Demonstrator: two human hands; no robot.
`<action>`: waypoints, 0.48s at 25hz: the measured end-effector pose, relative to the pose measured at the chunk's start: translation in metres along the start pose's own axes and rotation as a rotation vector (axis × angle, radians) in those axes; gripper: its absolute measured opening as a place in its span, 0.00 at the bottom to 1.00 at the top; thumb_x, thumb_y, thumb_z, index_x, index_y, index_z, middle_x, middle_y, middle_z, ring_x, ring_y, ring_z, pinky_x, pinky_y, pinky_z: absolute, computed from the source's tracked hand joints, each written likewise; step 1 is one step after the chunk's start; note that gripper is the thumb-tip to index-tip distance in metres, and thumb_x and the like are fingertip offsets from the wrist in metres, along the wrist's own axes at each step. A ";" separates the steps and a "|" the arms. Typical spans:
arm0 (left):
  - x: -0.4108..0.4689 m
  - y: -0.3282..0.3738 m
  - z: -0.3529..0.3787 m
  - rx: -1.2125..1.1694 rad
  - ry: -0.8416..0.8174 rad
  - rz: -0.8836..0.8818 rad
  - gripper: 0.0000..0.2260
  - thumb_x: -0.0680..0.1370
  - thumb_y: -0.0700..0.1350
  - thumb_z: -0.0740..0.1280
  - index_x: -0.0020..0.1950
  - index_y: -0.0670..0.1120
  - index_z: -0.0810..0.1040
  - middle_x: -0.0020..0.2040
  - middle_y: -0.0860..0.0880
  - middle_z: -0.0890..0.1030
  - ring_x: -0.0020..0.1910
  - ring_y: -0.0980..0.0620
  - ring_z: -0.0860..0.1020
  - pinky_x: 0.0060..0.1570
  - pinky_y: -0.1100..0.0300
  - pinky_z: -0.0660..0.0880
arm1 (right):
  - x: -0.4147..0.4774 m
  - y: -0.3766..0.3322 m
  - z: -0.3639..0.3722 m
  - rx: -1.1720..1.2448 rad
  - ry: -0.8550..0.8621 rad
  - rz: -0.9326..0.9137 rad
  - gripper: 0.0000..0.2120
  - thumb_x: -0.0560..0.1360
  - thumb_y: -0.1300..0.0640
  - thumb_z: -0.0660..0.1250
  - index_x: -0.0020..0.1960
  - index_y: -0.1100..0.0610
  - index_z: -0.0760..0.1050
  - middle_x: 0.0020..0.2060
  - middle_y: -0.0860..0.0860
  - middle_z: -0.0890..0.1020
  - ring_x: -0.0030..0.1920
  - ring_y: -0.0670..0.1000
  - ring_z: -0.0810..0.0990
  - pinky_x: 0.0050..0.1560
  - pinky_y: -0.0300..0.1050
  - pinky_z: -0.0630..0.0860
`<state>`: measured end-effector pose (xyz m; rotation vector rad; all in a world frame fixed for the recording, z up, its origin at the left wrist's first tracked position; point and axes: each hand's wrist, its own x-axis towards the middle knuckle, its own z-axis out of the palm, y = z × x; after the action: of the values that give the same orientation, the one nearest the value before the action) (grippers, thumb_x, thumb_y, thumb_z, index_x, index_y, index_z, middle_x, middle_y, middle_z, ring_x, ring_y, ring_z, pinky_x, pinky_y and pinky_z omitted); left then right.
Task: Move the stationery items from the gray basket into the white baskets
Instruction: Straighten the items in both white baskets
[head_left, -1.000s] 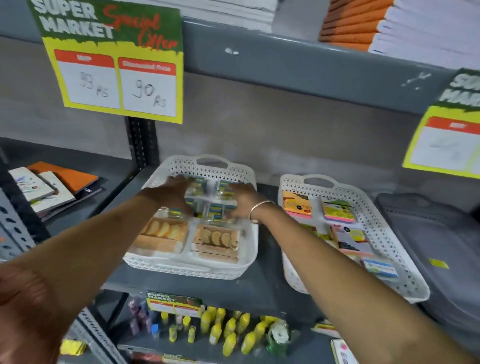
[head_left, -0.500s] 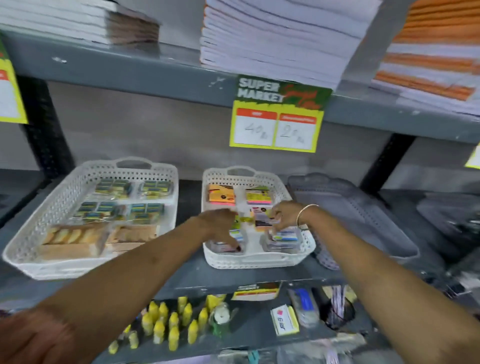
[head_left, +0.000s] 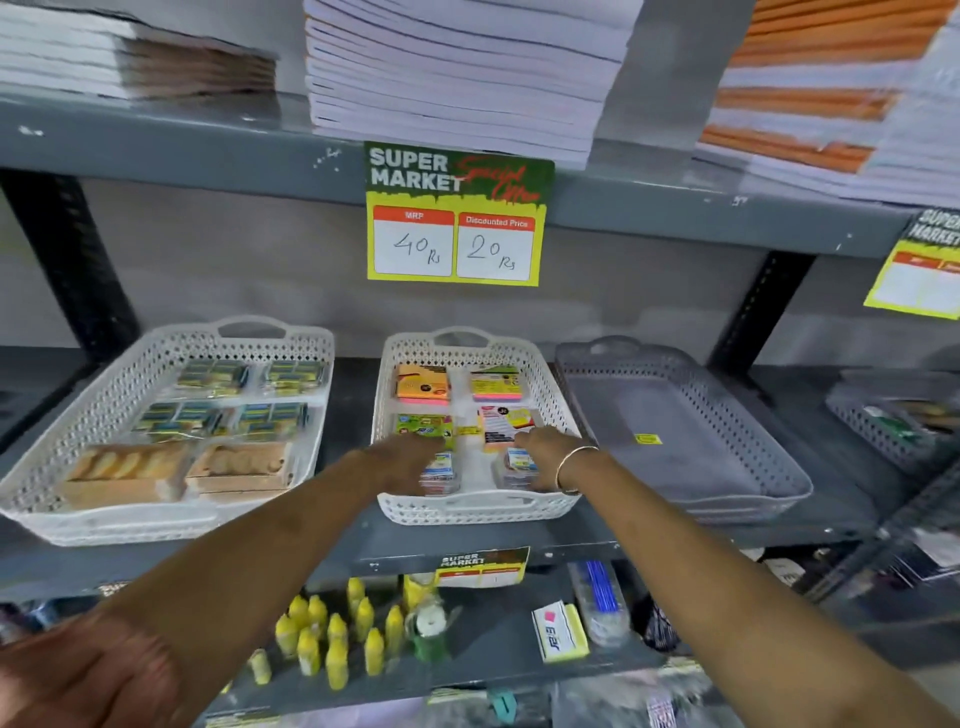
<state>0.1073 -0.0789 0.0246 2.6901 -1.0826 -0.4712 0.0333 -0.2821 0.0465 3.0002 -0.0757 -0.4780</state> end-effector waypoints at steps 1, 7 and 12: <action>0.000 0.000 0.000 0.008 -0.002 -0.003 0.28 0.75 0.48 0.67 0.73 0.46 0.61 0.71 0.42 0.66 0.68 0.43 0.66 0.66 0.52 0.64 | 0.000 0.000 0.002 0.001 0.012 -0.001 0.28 0.73 0.55 0.69 0.70 0.60 0.64 0.65 0.60 0.74 0.65 0.60 0.73 0.63 0.51 0.73; 0.007 0.003 -0.009 0.001 -0.054 0.007 0.32 0.72 0.51 0.70 0.71 0.43 0.60 0.71 0.43 0.66 0.67 0.45 0.66 0.63 0.58 0.65 | 0.005 0.005 0.002 0.101 -0.030 -0.016 0.32 0.73 0.50 0.69 0.72 0.59 0.63 0.69 0.59 0.71 0.68 0.59 0.70 0.68 0.51 0.69; 0.031 -0.007 -0.044 -0.184 0.175 -0.069 0.28 0.75 0.50 0.67 0.70 0.38 0.61 0.69 0.41 0.67 0.65 0.44 0.68 0.61 0.56 0.66 | 0.040 0.016 -0.031 0.383 0.129 0.047 0.31 0.74 0.47 0.67 0.72 0.61 0.64 0.68 0.60 0.72 0.68 0.59 0.71 0.68 0.52 0.69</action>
<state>0.1486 -0.0924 0.0565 2.5571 -0.8578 -0.3225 0.0803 -0.2973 0.0655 3.3841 -0.2542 -0.2913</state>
